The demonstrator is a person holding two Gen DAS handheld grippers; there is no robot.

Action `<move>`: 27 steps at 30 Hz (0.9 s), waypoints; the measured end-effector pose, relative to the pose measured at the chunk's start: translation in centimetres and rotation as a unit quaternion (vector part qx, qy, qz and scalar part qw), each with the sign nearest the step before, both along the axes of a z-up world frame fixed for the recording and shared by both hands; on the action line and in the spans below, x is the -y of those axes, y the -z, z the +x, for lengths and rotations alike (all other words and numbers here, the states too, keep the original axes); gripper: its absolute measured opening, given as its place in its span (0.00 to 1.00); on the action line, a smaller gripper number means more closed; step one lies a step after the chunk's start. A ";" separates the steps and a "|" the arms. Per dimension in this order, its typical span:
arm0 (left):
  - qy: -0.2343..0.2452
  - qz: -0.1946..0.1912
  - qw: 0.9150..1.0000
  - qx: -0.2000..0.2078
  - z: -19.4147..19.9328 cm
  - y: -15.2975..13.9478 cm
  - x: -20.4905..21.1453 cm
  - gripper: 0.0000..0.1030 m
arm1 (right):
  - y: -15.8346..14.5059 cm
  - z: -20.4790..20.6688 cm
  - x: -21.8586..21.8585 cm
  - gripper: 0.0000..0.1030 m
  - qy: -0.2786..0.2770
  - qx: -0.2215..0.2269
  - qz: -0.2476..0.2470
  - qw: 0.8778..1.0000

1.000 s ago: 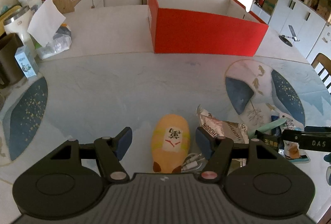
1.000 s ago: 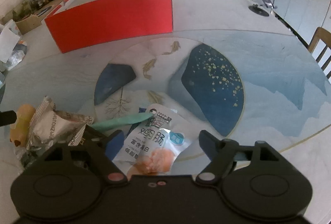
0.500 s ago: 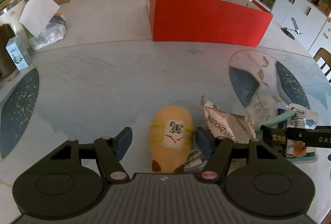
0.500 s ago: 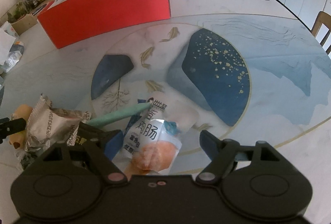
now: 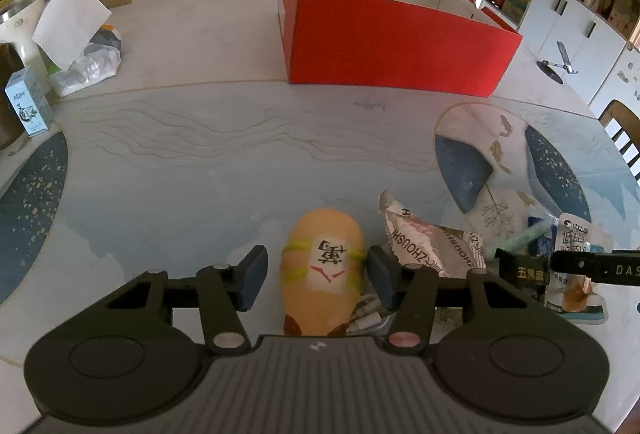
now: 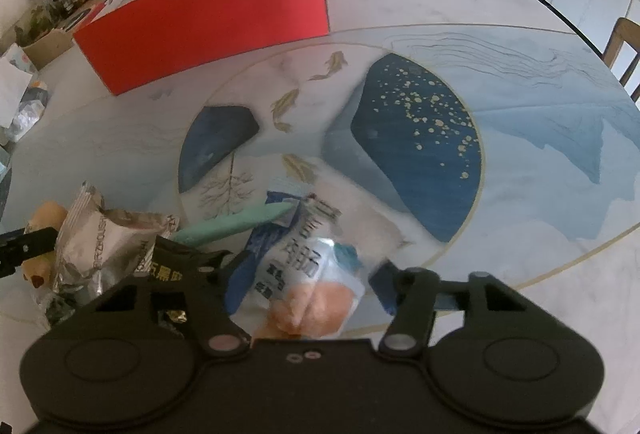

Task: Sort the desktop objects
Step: 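Grasp the yellow pig bread with left tool while right tool grasps the sausage packet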

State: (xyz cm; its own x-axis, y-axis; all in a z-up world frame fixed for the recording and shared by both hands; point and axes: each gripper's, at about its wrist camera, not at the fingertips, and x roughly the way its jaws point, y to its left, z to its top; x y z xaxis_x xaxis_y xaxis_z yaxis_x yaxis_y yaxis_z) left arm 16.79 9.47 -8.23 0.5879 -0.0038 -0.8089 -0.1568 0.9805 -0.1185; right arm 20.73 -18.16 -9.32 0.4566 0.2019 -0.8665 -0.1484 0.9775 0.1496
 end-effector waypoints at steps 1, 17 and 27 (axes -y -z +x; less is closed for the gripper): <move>0.001 0.000 1.000 -0.001 0.0 0.0 0.0 0.49 | 0.0 0.0 0.1 0.53 0.001 0.000 0.001 1.000; -0.011 -0.017 1.000 -0.004 0.0 -0.1 -0.1 0.40 | -1.2 -0.5 1.1 0.35 0.007 0.013 0.009 1.000; -0.013 -0.020 1.000 0.009 -0.7 -1.1 -0.2 0.39 | -2.6 -0.9 1.8 0.21 0.010 0.035 0.018 0.999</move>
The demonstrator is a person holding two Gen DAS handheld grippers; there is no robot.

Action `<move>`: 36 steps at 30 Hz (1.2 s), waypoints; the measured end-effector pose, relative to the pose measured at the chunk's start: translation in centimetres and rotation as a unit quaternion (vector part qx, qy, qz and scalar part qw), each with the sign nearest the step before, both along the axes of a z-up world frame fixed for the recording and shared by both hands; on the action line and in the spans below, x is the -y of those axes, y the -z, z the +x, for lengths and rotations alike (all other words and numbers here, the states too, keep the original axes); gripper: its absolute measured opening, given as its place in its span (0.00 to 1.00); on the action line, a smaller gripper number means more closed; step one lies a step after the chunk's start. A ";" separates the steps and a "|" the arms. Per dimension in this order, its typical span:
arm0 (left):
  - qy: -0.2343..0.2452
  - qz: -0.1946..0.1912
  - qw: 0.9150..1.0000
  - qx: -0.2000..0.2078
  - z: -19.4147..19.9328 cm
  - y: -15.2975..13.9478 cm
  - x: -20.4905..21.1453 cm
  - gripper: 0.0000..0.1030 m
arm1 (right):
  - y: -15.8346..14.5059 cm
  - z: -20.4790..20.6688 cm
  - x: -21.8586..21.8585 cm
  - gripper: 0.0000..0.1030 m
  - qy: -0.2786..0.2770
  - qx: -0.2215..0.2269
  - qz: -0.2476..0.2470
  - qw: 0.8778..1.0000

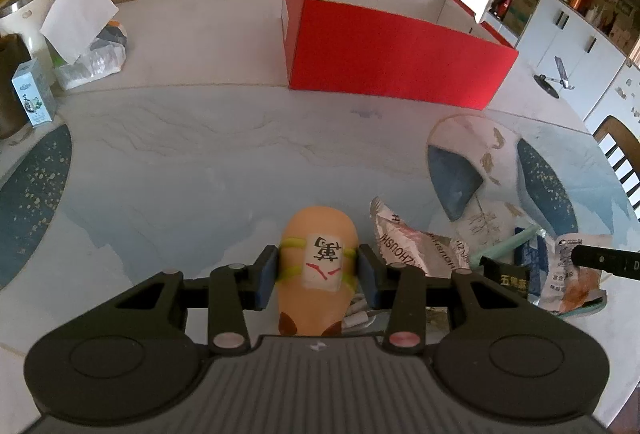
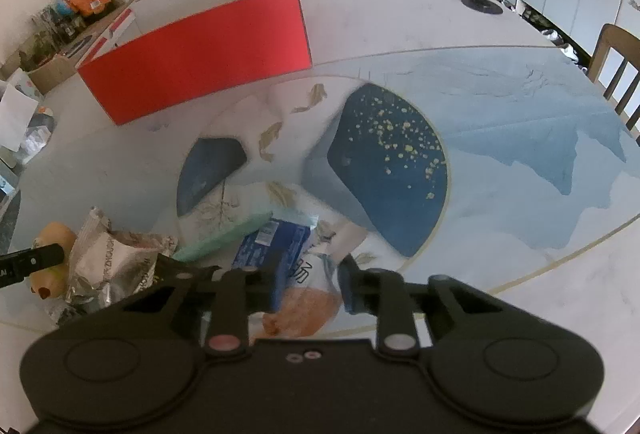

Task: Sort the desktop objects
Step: 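Grasp the yellow pig bread with left tool while right tool grasps the sausage packet, then carry the pig bread and sausage packet with both tools toward the red box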

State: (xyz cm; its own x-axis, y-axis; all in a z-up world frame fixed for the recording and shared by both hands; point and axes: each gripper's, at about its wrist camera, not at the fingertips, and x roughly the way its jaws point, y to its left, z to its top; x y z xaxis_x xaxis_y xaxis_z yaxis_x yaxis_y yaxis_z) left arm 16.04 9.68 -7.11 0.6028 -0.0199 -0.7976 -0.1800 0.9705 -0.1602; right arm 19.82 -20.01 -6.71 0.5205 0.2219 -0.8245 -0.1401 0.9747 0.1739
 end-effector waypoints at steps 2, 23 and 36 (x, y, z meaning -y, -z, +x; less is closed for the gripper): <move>0.002 0.000 1.000 0.003 -0.2 -0.3 0.1 0.39 | -0.2 0.1 0.1 0.19 -0.003 0.001 0.002 1.000; 0.029 -0.007 0.999 0.032 -1.6 -4.7 2.3 0.39 | -2.9 -1.2 0.6 0.06 -0.013 0.020 0.028 0.999; 0.036 -0.013 0.997 0.067 -1.9 -9.1 4.3 0.39 | -7.4 -1.8 0.9 0.06 -0.012 0.052 0.054 0.997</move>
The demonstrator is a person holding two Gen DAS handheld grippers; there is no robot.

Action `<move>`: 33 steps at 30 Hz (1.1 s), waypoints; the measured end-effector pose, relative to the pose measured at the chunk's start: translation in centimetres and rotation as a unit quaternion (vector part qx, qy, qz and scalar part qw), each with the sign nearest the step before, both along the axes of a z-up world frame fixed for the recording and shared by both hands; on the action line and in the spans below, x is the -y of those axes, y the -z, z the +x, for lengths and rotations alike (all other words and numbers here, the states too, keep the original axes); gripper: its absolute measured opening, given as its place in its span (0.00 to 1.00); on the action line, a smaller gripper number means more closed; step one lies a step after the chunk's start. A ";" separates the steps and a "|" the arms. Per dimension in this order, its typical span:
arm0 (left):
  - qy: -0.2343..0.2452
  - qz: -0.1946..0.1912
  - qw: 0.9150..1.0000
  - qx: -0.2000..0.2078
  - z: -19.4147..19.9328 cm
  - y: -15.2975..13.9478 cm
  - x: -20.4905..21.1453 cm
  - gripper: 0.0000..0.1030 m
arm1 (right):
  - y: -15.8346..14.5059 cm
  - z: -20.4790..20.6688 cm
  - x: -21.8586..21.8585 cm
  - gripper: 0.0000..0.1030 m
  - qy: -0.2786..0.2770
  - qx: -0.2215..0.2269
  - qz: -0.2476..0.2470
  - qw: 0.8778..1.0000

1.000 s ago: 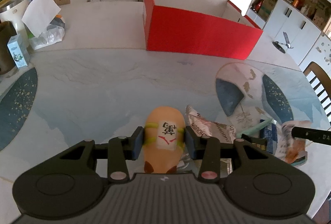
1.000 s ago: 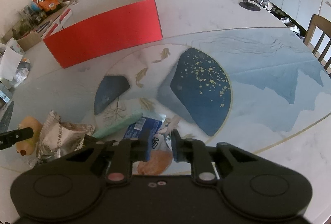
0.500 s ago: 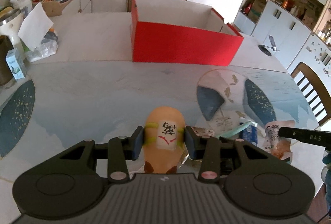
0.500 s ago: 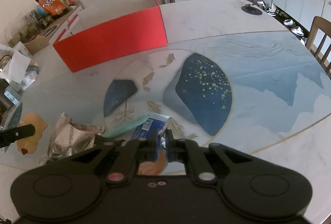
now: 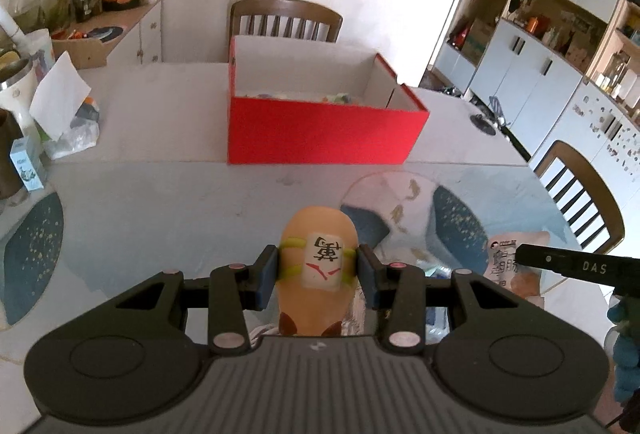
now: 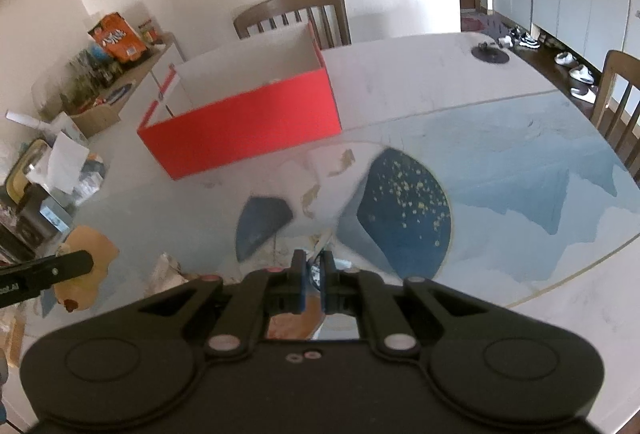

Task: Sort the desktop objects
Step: 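Carry the pig bread and sausage packet with both tools toward the red box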

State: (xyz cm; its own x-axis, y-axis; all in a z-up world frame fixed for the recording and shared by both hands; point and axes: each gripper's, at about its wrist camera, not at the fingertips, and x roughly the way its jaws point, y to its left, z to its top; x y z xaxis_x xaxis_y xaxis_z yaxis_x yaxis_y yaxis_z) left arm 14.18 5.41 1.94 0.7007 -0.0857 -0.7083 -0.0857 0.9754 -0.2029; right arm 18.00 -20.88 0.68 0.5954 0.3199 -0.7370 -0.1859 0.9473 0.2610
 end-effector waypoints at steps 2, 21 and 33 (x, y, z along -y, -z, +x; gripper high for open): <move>0.003 0.003 1.000 0.006 0.2 -0.5 0.3 0.39 | -0.7 0.2 -0.1 0.06 -0.002 0.005 0.004 1.000; 0.017 0.021 0.998 0.048 4.6 -4.5 1.1 0.39 | -7.1 5.1 -1.0 0.06 -0.037 0.069 0.032 0.996; 0.011 0.030 0.998 0.057 9.5 -6.0 0.5 0.39 | -9.9 10.6 -2.6 0.06 -0.070 0.094 0.044 0.992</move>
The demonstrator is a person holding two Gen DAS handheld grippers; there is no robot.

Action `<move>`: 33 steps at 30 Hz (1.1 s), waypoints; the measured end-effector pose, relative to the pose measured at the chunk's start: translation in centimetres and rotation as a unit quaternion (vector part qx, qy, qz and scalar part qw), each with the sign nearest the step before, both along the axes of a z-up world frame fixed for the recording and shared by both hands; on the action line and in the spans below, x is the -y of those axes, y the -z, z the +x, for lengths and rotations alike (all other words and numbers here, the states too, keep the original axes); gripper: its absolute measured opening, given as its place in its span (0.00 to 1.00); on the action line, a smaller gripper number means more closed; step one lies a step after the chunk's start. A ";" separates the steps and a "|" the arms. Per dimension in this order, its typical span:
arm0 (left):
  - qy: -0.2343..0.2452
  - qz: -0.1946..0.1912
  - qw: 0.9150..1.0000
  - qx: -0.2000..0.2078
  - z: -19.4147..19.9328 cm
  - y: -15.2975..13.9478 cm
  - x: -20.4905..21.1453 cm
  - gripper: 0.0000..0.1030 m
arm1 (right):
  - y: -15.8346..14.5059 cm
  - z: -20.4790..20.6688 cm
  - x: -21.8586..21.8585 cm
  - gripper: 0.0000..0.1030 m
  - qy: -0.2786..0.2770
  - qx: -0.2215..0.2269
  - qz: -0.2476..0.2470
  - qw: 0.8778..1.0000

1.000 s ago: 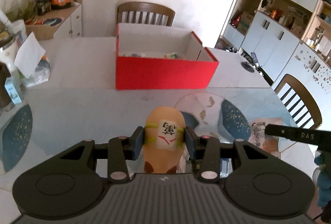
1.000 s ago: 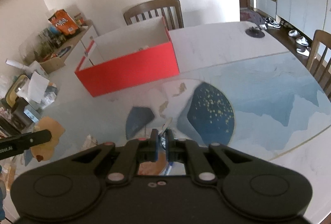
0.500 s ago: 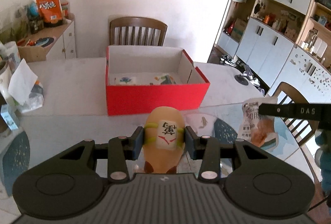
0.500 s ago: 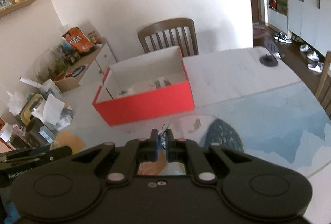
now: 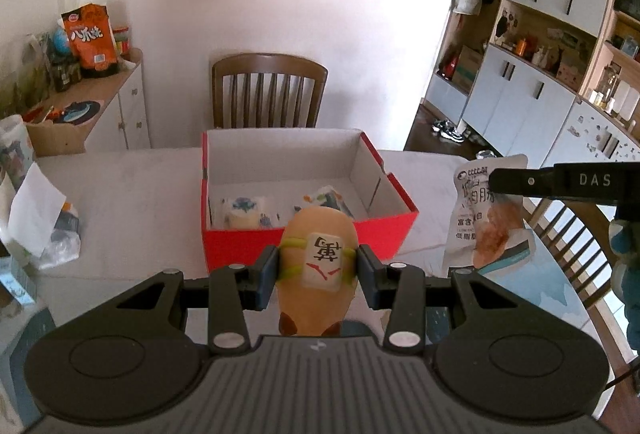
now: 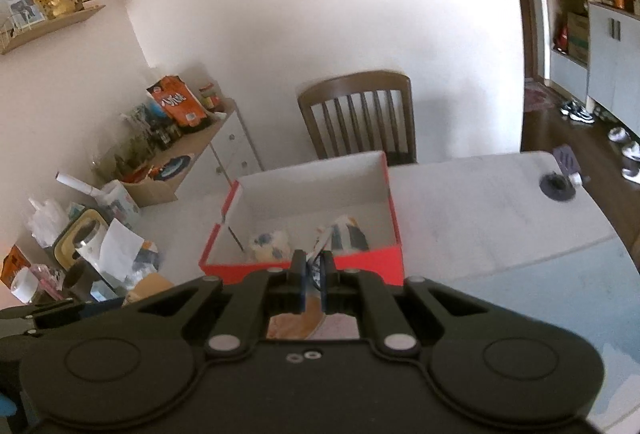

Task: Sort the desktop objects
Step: 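Carry the pig bread and sausage packet with both tools toward the red box, then lower the pig bread with left tool while right tool lowers the sausage packet into the box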

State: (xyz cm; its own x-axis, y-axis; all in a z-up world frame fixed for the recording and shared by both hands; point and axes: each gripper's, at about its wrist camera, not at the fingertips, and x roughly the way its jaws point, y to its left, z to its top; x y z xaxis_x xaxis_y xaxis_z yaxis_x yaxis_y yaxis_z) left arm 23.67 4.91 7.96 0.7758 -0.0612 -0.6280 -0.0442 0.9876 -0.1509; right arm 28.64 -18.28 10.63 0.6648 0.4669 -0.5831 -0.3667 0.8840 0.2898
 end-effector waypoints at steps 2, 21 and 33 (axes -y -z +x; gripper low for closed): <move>-0.001 0.004 1.000 0.001 1.0 -0.2 -0.1 0.39 | -0.3 0.9 -0.3 0.06 -0.004 0.004 -0.002 1.000; -0.014 0.028 0.999 -0.025 10.5 0.9 -2.0 0.39 | 0.5 9.7 -4.3 0.06 -0.042 0.008 -0.025 0.999; -0.018 0.028 0.998 -0.058 16.3 2.9 -4.4 0.40 | 3.5 13.5 -7.6 0.06 -0.073 -0.011 -0.045 0.996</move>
